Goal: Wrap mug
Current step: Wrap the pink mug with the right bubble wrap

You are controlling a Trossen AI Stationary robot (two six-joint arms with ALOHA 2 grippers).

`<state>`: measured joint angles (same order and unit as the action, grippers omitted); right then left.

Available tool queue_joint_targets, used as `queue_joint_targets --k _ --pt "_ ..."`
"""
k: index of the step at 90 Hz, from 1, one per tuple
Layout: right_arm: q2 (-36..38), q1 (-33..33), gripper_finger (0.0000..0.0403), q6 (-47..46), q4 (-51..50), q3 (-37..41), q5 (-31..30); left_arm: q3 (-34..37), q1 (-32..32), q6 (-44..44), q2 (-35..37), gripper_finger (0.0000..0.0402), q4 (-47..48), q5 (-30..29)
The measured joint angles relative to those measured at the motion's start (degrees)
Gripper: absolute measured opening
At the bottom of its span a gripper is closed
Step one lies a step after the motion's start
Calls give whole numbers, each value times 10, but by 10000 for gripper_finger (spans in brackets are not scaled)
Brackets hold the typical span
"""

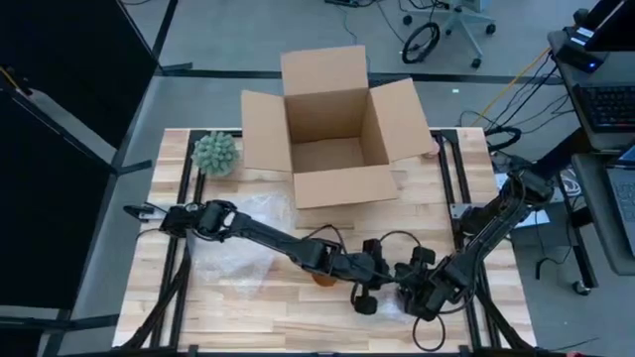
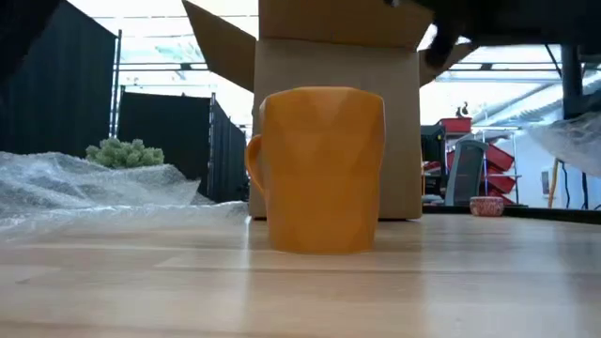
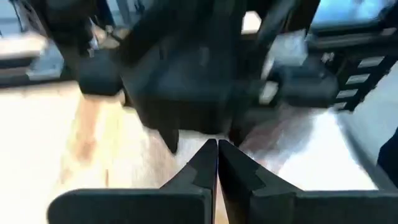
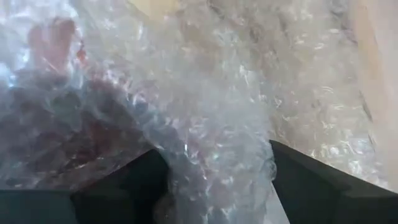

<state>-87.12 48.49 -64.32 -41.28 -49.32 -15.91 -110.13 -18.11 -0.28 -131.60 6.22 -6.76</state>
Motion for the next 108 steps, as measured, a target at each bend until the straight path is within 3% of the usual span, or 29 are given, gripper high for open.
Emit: queue_joint_targets --k 18,32,77,108 --pt "0 0 242 0 2 0 0 0 -21 54 -3 0 -26 8" --pt "0 -1 242 4 6 0 -1 -1 -17 58 -39 0 -79 17" --pt "1 -1 242 8 7 0 0 -4 0 66 -79 0 -109 66" --pt "39 0 242 20 -82 -70 30 -3 0 66 -79 0 -106 67"
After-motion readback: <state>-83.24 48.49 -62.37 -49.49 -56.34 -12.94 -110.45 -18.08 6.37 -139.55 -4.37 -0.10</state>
